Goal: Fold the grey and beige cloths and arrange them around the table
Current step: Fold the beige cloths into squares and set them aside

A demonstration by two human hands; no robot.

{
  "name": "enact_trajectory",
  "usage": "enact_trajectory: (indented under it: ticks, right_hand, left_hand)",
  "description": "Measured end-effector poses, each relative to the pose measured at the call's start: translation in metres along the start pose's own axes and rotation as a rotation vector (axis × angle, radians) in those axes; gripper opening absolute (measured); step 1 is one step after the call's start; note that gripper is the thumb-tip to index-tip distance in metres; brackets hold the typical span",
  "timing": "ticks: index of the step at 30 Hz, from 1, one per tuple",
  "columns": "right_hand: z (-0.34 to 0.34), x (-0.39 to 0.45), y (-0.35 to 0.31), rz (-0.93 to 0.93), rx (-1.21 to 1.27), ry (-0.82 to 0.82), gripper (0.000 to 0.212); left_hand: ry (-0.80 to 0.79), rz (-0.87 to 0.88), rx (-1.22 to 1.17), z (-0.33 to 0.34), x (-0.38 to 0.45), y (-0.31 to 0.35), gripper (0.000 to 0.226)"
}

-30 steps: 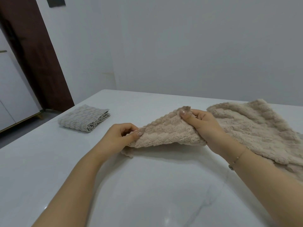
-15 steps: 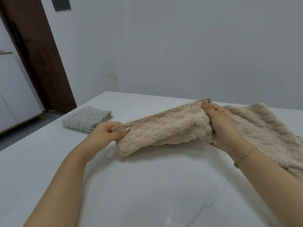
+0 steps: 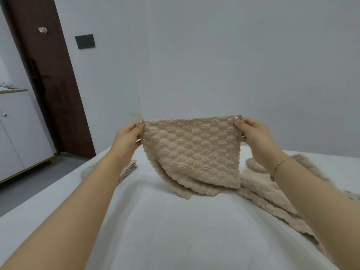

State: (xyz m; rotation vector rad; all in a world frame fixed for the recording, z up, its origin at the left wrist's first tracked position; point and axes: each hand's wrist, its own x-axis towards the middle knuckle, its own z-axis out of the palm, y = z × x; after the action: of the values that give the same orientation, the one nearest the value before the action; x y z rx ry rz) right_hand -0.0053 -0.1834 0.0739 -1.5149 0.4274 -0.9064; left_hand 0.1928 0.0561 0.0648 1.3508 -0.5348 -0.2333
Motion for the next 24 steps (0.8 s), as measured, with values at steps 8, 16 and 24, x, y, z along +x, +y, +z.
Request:
enact_trajectory:
  ticks: [8,16,24]
  right_hand:
    - [0.005,0.011,-0.051,-0.109,0.088,-0.004,0.011]
    - [-0.008,-0.058,-0.028,-0.064,0.032,-0.195,0.016]
    - [-0.031,-0.159,0.024,0.128,-0.175,-0.399,0.037]
  left_hand:
    - [-0.022,0.173,-0.051,0.005,0.002,0.064,0.022]
    - [-0.024,0.157,0.066,-0.027,-0.072,0.042,0.025]
    - [-0.047,-0.136,0.132,-0.071,-0.171,-0.028,0.032]
